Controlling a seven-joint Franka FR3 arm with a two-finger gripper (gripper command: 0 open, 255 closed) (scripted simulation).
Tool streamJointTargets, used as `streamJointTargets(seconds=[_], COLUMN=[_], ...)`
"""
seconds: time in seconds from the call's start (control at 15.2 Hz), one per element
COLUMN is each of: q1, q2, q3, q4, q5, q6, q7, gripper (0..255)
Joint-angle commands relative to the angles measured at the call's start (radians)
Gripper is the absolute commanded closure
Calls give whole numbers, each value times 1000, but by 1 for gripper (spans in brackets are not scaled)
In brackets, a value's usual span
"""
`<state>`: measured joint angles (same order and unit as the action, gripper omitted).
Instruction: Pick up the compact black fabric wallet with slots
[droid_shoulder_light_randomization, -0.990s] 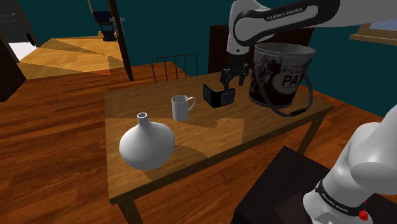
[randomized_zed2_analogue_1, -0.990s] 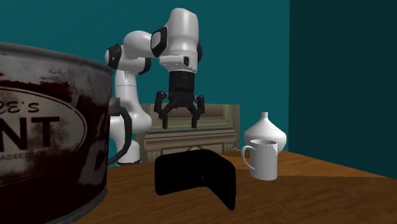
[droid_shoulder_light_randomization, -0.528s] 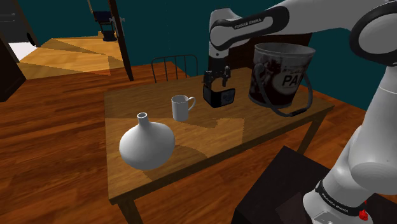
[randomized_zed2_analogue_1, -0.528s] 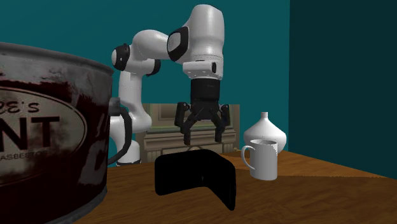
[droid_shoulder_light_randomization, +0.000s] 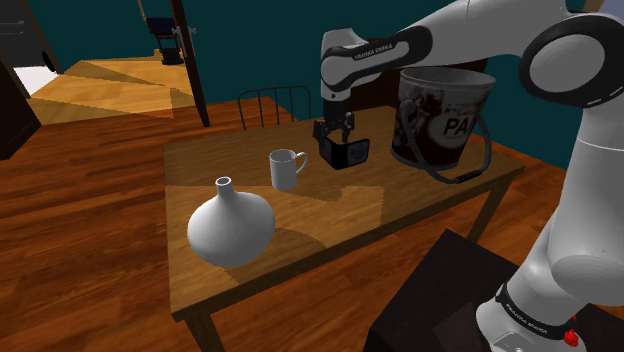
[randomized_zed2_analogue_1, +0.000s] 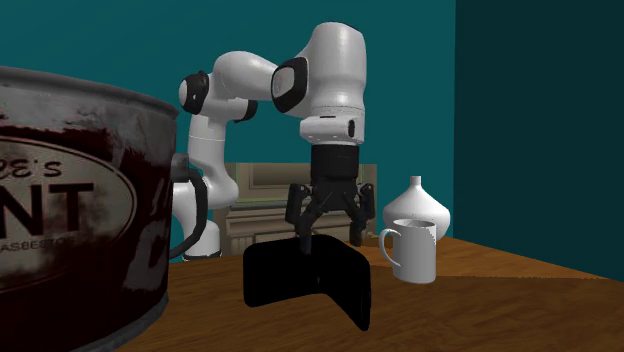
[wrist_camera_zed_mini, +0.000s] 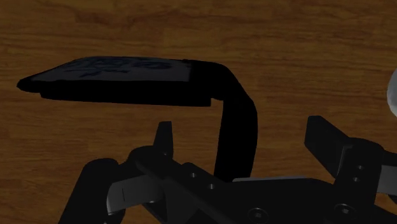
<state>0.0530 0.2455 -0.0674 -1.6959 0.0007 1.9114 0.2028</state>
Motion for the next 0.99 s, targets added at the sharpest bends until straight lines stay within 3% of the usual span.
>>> streamJointTargets(seconds=[0.0, 0.13, 0.2, 0.92], q1=[0, 0, 0, 0], q2=[9, 9, 9, 3], q3=[0, 0, 0, 0], q4=[-23, -23, -22, -4], q5=[1, 1, 1, 0], q6=[32, 32, 31, 7], q7=[0, 0, 0, 0], gripper=[0, 0, 255, 255])
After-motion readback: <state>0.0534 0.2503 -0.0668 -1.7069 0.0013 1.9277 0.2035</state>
